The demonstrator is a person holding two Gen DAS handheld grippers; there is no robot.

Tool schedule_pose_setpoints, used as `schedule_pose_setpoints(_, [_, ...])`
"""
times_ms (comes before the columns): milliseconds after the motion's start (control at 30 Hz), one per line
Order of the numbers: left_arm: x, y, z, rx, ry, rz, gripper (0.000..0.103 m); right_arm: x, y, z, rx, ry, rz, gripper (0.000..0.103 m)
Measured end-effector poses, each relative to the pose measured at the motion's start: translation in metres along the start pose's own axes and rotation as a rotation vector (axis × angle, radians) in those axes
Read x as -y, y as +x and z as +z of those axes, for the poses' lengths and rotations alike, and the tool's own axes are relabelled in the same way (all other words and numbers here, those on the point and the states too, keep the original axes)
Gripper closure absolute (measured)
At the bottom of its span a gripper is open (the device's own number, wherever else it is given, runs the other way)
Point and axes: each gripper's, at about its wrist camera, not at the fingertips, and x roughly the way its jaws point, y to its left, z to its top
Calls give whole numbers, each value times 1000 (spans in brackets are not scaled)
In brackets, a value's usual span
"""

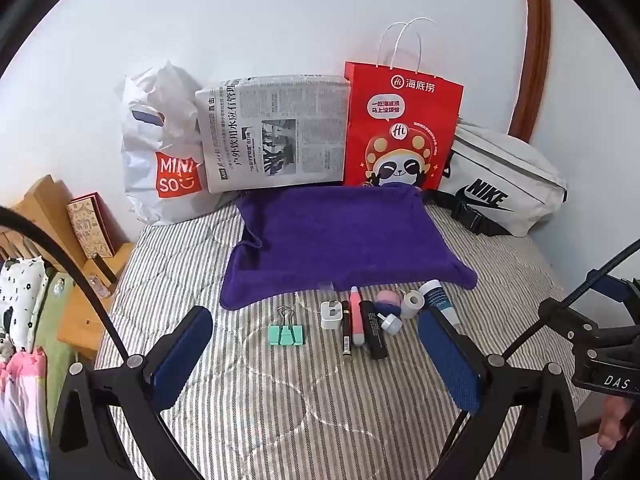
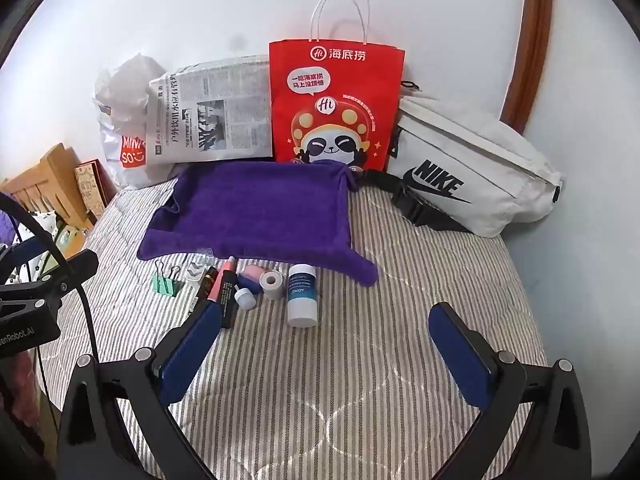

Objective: Organize rigid objects

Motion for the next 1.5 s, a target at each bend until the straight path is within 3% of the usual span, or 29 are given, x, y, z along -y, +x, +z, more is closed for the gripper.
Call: schedule_pose_setpoints(1500, [-2, -4, -1, -14, 26, 30, 0, -1, -7, -1, 24, 3, 4, 1])
